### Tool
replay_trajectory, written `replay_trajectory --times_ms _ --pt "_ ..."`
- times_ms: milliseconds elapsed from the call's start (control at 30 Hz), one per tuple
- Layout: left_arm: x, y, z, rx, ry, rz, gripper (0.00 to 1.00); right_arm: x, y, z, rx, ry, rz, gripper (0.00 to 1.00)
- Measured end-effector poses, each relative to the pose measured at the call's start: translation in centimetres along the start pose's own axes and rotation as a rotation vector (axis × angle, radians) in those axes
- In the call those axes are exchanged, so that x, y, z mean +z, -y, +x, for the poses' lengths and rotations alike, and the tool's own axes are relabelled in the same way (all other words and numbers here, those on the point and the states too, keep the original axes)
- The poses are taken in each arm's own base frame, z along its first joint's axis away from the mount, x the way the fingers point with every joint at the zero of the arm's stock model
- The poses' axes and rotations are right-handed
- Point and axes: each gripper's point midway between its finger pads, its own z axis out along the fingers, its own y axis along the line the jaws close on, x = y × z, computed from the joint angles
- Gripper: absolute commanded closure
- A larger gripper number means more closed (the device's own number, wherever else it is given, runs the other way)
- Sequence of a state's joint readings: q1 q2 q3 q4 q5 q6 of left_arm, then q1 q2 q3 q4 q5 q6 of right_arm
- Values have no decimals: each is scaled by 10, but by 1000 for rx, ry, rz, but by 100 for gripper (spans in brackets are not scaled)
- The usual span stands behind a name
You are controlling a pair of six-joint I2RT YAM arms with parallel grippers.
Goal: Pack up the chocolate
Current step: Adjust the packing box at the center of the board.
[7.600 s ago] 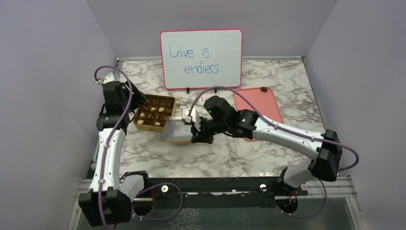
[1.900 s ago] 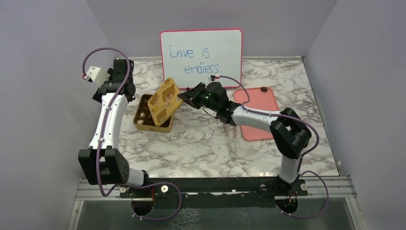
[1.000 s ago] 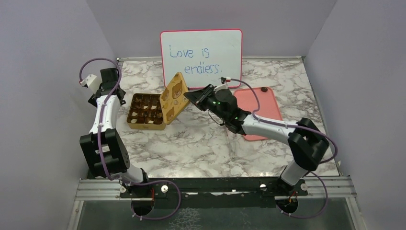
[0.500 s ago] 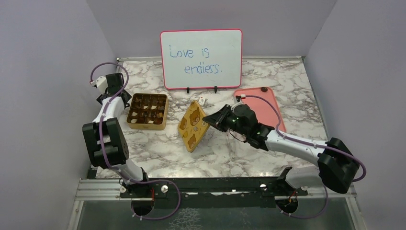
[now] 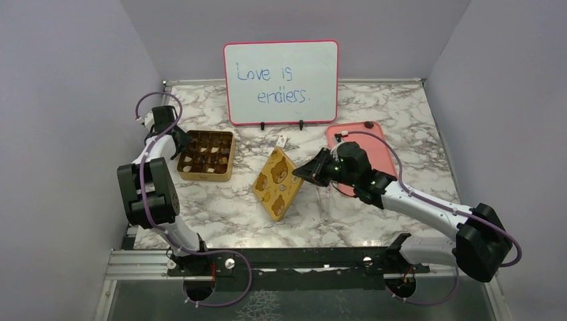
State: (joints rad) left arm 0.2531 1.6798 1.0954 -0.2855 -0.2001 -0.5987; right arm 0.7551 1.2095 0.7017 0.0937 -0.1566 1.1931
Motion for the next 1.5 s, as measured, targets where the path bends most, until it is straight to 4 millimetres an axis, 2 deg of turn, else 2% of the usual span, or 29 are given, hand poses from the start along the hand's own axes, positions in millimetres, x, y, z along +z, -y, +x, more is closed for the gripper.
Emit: replay_trajectory --times_ms 200,433,633,833,1000,1133,1300,1500 --pt "-3 1 31 6 -79 3 48 -3 14 12 -33 -77 35 97" --pt "-27 5 56 -33 -122 5 49 -11 34 21 -55 -131 108 97" --pt "-39 3 68 -72 -149 -10 50 -17 28 20 -94 -150 106 97" --pt "-51 5 83 -99 -181 -22 50 -20 34 24 -86 -175 127 91" --pt "-62 3 77 -141 -159 -47 45 -23 43 30 -74 -201 159 87" --pt "-70 12 55 -174 -115 -50 41 -25 58 39 -57 -237 199 83" --pt "-79 26 27 -205 -56 -30 41 -24 77 48 -38 -273 258 80" --pt "-88 37 33 -159 -66 -19 41 -17 93 54 -22 -301 302 75"
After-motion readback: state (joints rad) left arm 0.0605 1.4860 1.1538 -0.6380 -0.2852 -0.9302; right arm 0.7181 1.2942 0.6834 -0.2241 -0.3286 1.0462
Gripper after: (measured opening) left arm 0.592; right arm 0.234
